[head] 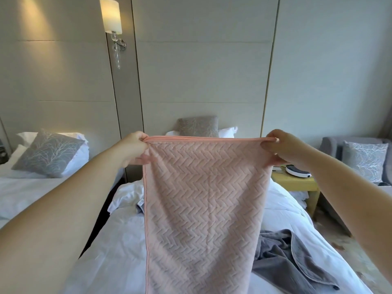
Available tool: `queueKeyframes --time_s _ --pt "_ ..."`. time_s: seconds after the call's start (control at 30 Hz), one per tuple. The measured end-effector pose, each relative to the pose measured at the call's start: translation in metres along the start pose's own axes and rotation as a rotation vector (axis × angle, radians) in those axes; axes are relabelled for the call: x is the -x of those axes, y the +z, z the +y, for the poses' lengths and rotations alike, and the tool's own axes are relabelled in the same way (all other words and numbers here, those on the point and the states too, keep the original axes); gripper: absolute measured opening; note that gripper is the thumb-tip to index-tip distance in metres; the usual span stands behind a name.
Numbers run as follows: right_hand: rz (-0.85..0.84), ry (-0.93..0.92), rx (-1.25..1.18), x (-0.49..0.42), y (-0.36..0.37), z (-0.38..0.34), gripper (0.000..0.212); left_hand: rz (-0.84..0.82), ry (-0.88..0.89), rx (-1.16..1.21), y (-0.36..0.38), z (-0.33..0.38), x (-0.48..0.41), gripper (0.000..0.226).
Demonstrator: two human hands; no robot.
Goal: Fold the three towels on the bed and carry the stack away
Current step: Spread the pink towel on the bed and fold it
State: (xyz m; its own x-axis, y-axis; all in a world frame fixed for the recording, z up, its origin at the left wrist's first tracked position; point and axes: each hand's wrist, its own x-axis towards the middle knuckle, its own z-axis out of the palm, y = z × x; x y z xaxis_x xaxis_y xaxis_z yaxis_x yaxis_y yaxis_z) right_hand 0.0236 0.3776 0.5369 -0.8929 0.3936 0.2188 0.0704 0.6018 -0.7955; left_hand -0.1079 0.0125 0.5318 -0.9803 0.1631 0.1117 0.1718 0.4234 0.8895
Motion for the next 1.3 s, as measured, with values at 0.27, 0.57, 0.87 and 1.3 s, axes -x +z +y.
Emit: queueKeyframes --time_s 0.27,0.57,0.87,1.3 --pt "-0.11 0.162 -0.47 -0.092 0.048 0.045 0.012 0.075 0.006 0.143 0.049 -0.038 -0.096 0.02" --pt "0.093 -0.033 -0.671 -0.191 0.068 0.036 0.014 0.215 0.245 0.244 0.055 -0.019 -0.199 0.026" --pt "0.123 -0.086 -0.64 -0.137 0.069 0.035 0.016 0.217 0.314 0.278 0.023 -0.033 -0.144 0.019" --pt "-0.117 0.531 -0.126 0.174 0.226 0.266 0.024 -0.195 -0.251 -0.089 0.104 -0.331 0.147 0.018"
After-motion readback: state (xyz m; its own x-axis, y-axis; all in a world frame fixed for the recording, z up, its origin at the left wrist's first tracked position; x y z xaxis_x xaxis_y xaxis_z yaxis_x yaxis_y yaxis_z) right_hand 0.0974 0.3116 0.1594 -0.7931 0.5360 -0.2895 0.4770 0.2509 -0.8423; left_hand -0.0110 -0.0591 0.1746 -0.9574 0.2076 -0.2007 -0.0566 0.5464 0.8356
